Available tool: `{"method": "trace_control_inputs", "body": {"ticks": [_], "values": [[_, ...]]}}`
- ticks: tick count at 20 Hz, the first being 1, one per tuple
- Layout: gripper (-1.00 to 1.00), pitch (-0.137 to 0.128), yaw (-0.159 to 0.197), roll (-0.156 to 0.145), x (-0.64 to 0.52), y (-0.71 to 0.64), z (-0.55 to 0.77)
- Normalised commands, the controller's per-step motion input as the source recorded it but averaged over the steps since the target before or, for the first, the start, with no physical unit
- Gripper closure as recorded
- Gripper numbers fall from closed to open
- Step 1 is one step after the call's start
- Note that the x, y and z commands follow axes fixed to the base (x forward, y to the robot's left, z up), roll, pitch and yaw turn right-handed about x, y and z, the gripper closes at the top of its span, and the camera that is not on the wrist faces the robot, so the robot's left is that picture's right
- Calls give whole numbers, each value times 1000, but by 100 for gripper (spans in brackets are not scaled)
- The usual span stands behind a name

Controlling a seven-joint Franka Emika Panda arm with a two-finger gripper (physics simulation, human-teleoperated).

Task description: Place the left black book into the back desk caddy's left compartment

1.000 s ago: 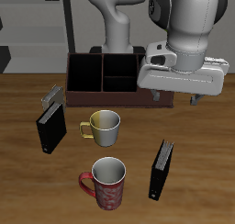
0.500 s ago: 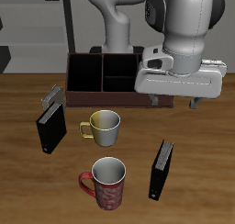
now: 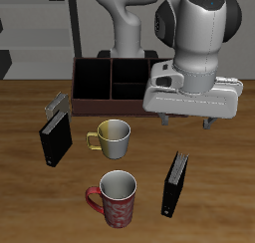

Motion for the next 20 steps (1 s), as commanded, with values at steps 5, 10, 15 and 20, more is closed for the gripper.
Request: {"method": "trace_control_inputs", "body": {"ticks": [5,10,15,20], "values": [[-100,-17,-38,-33,133,-44,-105],[-100,18,0,5,144,11,-145],[-100,34,-13,-19,239,-110,-301],[-100,32,-14,-17,157,-108,-262]]}}
